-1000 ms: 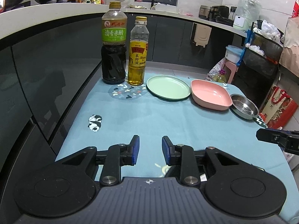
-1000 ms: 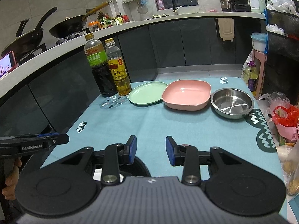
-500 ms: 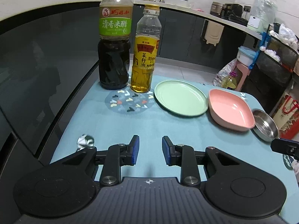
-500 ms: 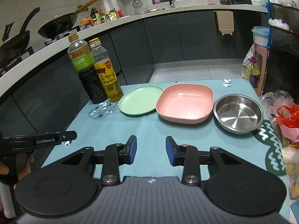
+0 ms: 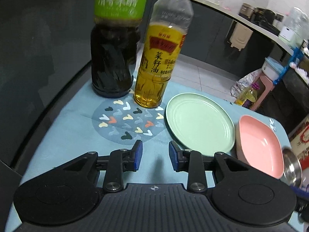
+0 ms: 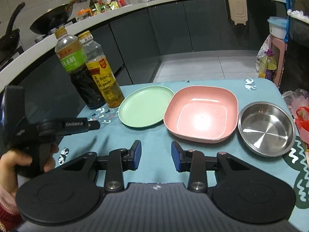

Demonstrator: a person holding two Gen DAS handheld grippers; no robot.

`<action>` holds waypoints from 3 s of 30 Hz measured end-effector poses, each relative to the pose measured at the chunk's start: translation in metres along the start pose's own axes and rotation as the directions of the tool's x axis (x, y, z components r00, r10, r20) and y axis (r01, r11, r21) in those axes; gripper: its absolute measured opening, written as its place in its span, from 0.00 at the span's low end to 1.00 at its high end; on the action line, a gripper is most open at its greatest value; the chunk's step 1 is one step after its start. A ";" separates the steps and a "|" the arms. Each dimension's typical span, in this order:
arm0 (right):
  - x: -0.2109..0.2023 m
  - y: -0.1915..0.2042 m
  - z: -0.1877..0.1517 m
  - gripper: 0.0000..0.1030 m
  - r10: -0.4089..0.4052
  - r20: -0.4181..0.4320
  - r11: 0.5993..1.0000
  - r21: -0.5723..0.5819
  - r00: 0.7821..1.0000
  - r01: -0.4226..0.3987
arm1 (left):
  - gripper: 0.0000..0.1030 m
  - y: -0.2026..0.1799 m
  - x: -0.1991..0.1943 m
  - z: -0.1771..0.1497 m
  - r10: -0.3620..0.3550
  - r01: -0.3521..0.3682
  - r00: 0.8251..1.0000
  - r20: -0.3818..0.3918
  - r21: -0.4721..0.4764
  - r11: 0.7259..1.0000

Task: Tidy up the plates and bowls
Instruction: 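Move both grippers toward the rim of the green plate, then close both grippers on the rim of the green plate, then carry the green plate with both grippers toward the cloth edge and release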

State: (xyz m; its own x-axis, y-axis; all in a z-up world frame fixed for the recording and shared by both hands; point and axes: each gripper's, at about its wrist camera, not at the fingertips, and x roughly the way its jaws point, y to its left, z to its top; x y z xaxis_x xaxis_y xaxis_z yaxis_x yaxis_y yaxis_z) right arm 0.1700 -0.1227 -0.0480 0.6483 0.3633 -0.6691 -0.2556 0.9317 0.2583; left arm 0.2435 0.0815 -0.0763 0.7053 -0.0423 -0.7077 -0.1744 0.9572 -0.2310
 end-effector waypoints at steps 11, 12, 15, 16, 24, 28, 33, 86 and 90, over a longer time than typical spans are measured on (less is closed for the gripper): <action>0.039 -0.011 0.045 0.33 0.002 0.058 1.000 -0.029 0.998 -0.001 | 0.29 0.010 0.033 0.014 -0.011 0.007 0.999 -0.040 -0.087 0.996; 0.044 -0.011 0.052 0.34 -0.003 0.068 0.999 -0.038 0.998 0.006 | 0.30 0.011 0.034 0.014 -0.015 0.011 0.999 -0.041 -0.092 0.996; 0.061 -0.019 0.071 0.34 0.030 0.063 1.000 -0.003 0.998 -0.030 | 0.31 0.013 0.040 0.016 -0.023 0.018 0.999 -0.043 -0.106 0.994; 0.067 -0.022 0.077 0.35 0.053 0.055 0.998 0.020 0.997 -0.054 | 0.31 0.013 0.041 0.017 -0.025 0.020 0.999 -0.044 -0.112 0.994; 0.127 -0.025 0.114 0.41 0.017 -0.051 1.000 -0.002 0.999 -0.017 | 0.31 0.008 0.050 0.021 -0.054 0.049 0.998 -0.044 -0.112 0.993; 0.156 -0.030 0.119 0.42 0.009 -0.109 1.000 0.000 0.994 -0.009 | 0.32 0.004 0.052 0.021 -0.058 0.054 0.998 -0.033 -0.106 0.993; 0.182 -0.027 0.118 0.44 0.012 -0.180 0.997 -0.066 0.984 -0.025 | 0.32 0.001 0.051 0.018 -0.081 0.077 0.996 -0.046 -0.090 0.993; 0.106 0.125 -0.001 0.27 0.090 -0.388 0.910 -0.342 0.917 -0.234 | 0.30 0.101 -0.082 -0.074 0.014 -0.017 0.999 -0.029 -0.104 0.994; 0.102 0.123 -0.004 0.27 0.089 -0.389 0.912 -0.339 0.917 -0.232 | 0.30 0.099 -0.085 -0.078 0.004 -0.008 0.999 -0.036 -0.099 0.995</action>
State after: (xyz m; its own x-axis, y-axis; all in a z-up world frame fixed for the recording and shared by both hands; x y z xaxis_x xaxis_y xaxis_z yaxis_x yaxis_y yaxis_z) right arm 0.2018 0.0294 -0.0875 0.2932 0.4149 -0.8614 -0.6265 0.7639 0.1547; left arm 0.1124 0.1578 -0.0915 0.6795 -0.0482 -0.7321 -0.2473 0.9244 -0.2903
